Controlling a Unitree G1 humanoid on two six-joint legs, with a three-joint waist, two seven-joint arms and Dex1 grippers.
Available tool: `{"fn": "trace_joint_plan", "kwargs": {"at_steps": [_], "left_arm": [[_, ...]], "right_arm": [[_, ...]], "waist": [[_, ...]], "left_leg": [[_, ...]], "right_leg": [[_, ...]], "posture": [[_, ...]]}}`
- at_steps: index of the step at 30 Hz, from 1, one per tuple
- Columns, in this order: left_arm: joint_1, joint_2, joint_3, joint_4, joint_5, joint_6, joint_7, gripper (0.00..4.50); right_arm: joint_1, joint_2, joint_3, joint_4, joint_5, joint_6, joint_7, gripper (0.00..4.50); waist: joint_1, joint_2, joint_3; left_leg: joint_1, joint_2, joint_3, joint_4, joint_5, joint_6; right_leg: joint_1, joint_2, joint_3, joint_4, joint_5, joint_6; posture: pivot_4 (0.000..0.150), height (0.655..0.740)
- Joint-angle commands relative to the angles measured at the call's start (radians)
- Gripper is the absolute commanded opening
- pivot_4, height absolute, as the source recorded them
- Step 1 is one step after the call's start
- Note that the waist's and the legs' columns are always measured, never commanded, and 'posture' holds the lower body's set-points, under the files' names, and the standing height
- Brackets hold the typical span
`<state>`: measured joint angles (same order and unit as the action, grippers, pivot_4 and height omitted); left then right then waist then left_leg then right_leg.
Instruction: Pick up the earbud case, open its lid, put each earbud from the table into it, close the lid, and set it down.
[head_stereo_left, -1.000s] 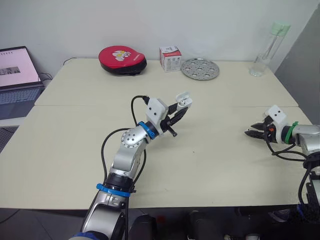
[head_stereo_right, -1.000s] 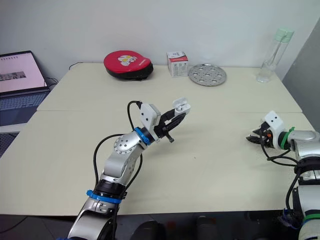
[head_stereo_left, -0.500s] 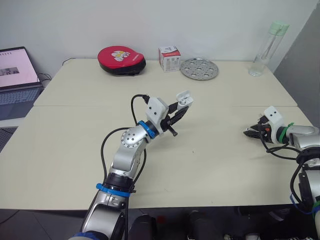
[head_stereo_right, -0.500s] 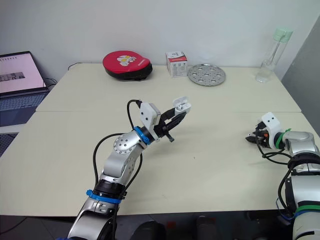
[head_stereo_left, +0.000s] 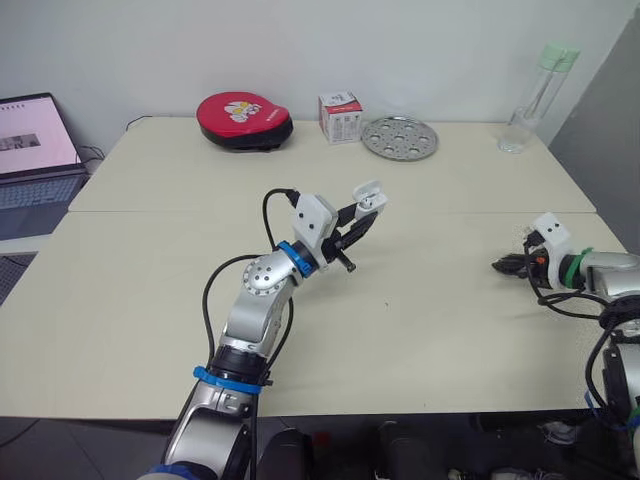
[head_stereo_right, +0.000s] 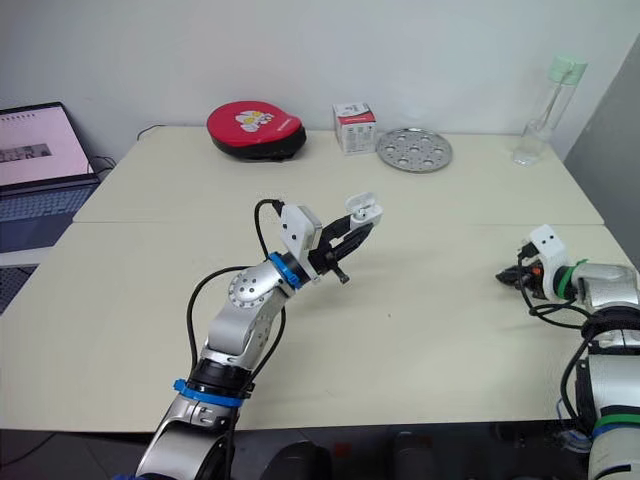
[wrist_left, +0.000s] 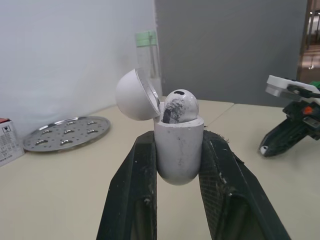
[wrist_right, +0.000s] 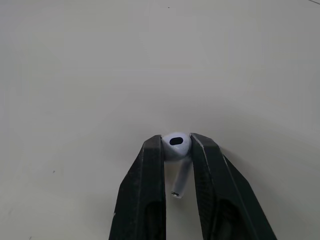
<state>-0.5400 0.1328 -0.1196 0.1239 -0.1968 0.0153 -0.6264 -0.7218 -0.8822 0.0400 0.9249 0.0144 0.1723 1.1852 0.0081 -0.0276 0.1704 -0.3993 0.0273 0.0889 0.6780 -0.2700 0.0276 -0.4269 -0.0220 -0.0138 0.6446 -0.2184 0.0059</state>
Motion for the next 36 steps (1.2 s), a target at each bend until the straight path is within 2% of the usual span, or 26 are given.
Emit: {"fn": "trace_joint_plan", "kwargs": {"at_steps": [1,5,10,18,23,36], "left_arm": [[0.005,0.003,0.014,-0.033,0.0,-0.022,0.017,0.75],[0.028,0.005,0.008,-0.049,0.002,-0.02,0.023,0.75],[0.026,0.013,0.003,-0.045,0.002,-0.018,0.02,0.75],[0.026,0.025,0.003,-0.052,0.001,-0.012,0.023,0.75],[0.044,0.02,-0.005,-0.072,0.002,-0.004,0.03,0.75],[0.061,0.015,-0.008,-0.084,0.004,0.003,0.036,0.75]], "right_arm": [[0.22,-0.188,0.028,-0.382,-0.004,0.056,0.175,0.38],[0.481,-0.358,0.034,-0.528,-0.064,-0.087,0.198,0.38],[0.517,-0.377,0.05,-0.493,-0.11,-0.154,0.163,0.38],[0.504,-0.383,0.072,-0.441,-0.144,-0.205,0.182,3.09],[0.515,-0.418,0.083,-0.434,-0.161,-0.241,0.209,3.09],[0.457,-0.352,0.054,-0.441,-0.113,-0.188,0.207,3.09]], "waist": [[0.011,0.003,-0.001],[0.011,0.003,-0.001],[-0.007,0.002,0.0],[-0.005,0.002,0.0],[0.007,0.002,0.0],[-0.002,0.001,0.0]], "left_leg": [[-0.001,0.0,-0.001,0.0,0.0,0.0],[0.0,0.0,0.0,0.0,0.0,0.0],[0.007,0.0,0.002,0.001,0.0,0.0],[0.007,0.001,0.002,0.001,0.0,0.0],[0.007,0.0,0.001,0.001,0.0,0.0],[0.008,0.001,0.001,0.001,0.0,0.0]], "right_leg": [[0.0,0.0,-0.001,0.0,-0.001,0.001],[0.0,0.0,0.0,0.0,-0.002,0.003],[0.005,0.0,0.001,0.0,-0.004,0.006],[0.006,0.001,0.002,-0.001,-0.004,0.006],[0.006,0.0,0.001,-0.001,-0.004,0.006],[0.006,0.001,0.001,0.0,-0.004,0.006]], "posture": [[0.15,0.74],[0.15,0.74],[0.15,0.74],[0.15,0.74],[0.15,0.74],[0.15,0.74]]}}
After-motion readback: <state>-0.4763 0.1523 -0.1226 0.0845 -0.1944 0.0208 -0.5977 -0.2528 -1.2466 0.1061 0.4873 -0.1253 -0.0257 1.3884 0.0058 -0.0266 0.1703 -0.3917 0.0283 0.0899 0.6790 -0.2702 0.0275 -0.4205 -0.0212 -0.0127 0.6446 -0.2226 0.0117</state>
